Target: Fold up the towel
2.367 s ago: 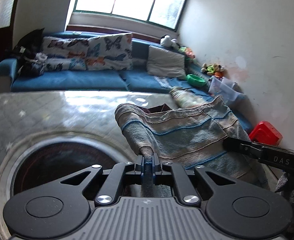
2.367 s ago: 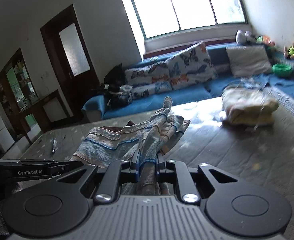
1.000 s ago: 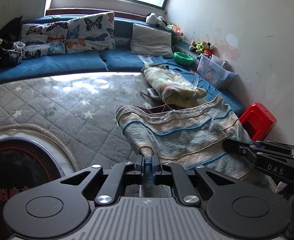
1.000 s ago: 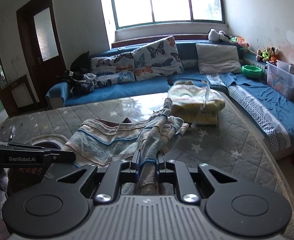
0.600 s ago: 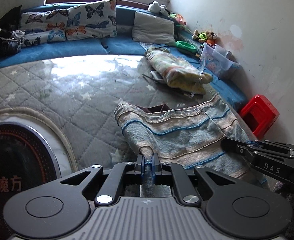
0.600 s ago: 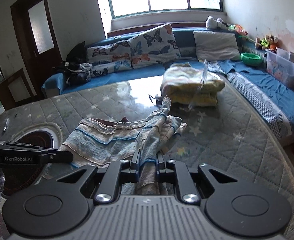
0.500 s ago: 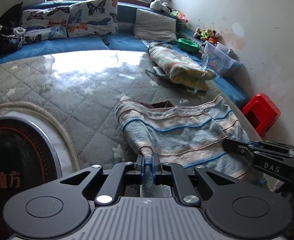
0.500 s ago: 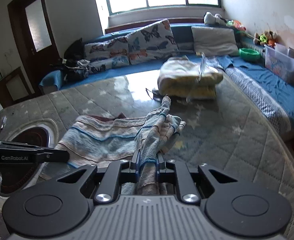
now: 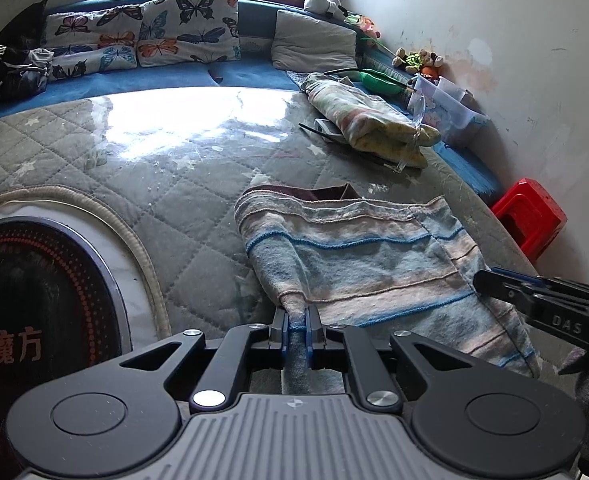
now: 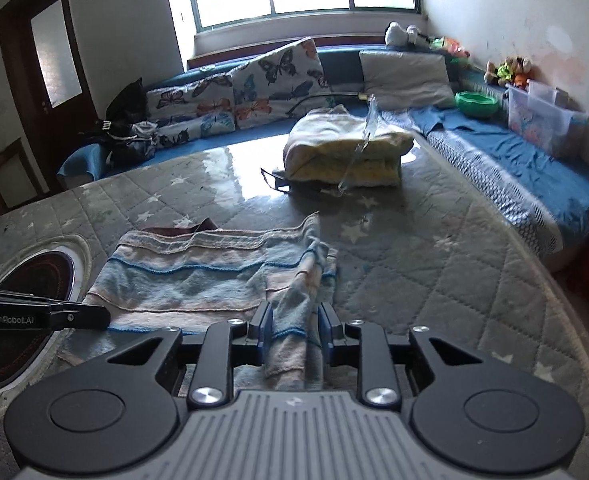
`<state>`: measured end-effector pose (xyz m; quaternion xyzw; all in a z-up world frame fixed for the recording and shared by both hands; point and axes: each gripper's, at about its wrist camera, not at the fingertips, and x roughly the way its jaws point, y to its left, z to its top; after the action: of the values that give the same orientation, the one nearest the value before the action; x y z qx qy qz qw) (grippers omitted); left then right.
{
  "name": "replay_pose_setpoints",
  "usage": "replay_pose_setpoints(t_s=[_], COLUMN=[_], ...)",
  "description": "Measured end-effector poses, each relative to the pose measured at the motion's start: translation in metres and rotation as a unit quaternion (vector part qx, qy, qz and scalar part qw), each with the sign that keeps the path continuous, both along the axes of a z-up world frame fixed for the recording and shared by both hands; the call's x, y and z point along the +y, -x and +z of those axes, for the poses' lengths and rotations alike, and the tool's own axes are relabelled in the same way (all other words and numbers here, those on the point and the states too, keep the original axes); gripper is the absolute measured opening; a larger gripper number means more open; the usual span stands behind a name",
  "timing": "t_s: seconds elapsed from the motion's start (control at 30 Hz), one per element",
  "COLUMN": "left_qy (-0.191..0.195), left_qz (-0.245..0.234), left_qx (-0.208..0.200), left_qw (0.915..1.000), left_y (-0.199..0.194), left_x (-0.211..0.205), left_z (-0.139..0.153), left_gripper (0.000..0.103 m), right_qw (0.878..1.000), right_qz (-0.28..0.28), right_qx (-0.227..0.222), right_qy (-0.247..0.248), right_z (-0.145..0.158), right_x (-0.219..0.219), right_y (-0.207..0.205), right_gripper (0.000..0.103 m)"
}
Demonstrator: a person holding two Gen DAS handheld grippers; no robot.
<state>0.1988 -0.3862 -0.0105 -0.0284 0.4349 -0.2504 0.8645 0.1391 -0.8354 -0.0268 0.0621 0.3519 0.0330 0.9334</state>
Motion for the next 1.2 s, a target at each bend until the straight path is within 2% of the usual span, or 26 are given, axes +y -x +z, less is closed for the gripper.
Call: replay_pose_setpoints(t_s=[0.23, 0.43, 0.6, 0.7, 0.97, 1.2], left_qy=[-0.006, -0.019, -0.015, -0.010, -0.005, -0.008], left_qz=[0.000, -0.006, -0.030, -0.055, -0.114, -0.138], left_qx=[-0.004, -0.042, -0.063, -0.068, -0.061, -0.050], left_qw=[1.0000, 0.9989, 0.9974, 0.9961, 0.9916, 0.9891], left_y=[0.004, 0.020, 0.039, 0.050, 0.073, 0.083], left_x=[0.002, 0.005, 0.006, 0.003, -0.016, -0.023], left_z=[0.001, 0.013, 0.020, 0.020, 0.008, -0.007], left_gripper=[0.015, 0.015, 0.015, 0.015, 0.015, 0.015], right_qw=[1.000, 0.999, 1.000, 1.000, 0.999, 0.999], right_qz=[0.009, 0.024, 0.018, 0.016, 0.035, 0.049], right_qx=[-0.022, -0.024, -0.003, 0.000, -0.034, -0.014], right_qy=[0.009, 0.017, 0.008, 0.004, 0.002, 0.014], right_z=[0.001, -0.005, -0.019, -0.017, 0.010, -0.004], right_x=[0.001, 0.006, 0.001, -0.001, 0.007, 0.019], right_y=[0.024, 0.046, 0.053, 0.056, 0.034, -0.005], right_gripper=[0.024, 0.024, 0.024, 0.024, 0.024, 0.024])
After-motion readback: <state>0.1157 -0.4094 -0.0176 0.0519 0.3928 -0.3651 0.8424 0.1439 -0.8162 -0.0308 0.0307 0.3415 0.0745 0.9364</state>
